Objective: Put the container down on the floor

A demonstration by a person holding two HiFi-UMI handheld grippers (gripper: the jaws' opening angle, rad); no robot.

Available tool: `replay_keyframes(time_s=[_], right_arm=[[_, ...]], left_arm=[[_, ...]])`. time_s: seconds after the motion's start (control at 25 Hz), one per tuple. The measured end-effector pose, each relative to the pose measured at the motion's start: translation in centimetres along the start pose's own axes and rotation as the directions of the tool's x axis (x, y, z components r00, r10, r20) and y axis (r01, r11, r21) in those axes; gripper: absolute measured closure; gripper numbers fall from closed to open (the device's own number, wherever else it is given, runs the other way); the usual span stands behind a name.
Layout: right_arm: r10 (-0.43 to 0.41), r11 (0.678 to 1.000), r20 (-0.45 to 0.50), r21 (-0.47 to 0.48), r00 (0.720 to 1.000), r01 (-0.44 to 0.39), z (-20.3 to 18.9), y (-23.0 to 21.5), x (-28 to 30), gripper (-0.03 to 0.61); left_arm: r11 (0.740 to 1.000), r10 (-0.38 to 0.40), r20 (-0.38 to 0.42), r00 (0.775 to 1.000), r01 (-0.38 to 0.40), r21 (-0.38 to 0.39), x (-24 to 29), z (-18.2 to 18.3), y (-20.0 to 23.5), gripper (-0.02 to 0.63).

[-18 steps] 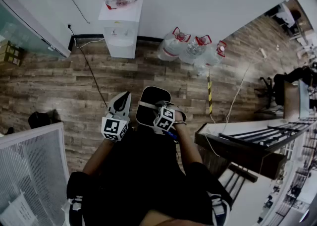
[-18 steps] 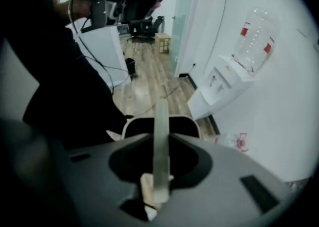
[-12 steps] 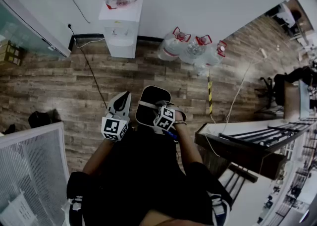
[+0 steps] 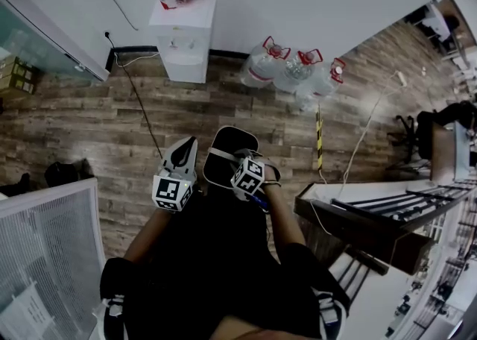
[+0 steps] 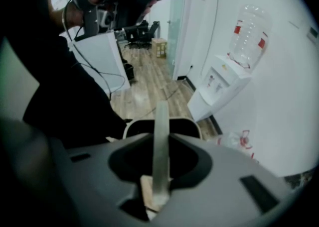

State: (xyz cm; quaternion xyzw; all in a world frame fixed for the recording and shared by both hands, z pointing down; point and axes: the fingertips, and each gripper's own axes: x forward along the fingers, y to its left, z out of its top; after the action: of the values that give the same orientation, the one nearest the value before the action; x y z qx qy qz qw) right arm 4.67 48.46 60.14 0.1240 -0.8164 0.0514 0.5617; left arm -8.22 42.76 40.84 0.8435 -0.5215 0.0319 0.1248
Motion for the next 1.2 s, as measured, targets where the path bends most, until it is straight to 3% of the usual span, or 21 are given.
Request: replay_keyframes(time_s=[0.36, 0.6, 0.88, 1.2], right_arm=[[0.025, 1.000, 0.042, -0.003, 0.999, -0.025, -1.7, -1.0, -0.1, 0.466], [0.033, 0.998, 0.038, -0.060, 0.999, -0.031, -3.4, -2.3, 0.4, 0.466], [0.034, 0.999, 0.030, -0.043, 0.999, -0.033, -5.7, -5.3, 0.9, 0.466], [0.022, 1.000, 0.001, -0.005, 1.000, -0.022, -5.6, -10.2, 1.6, 0.466]], left_arm=[[0.998, 0.053, -0.007, 0.999, -0.053, 0.017, 1.1, -0.5, -2.2, 0.584], [0.993, 0.100, -0.012, 0.995, -0.100, -0.065, 2.4, -1.3, -3.2, 0.584], [0.988, 0.131, -0.030, 0.991, -0.133, -0.073, 3.6, -1.7, -3.5, 0.584], [0.993, 0.090, -0.044, 0.995, -0.093, -0.077, 8.4, -1.6, -1.2, 0.584]])
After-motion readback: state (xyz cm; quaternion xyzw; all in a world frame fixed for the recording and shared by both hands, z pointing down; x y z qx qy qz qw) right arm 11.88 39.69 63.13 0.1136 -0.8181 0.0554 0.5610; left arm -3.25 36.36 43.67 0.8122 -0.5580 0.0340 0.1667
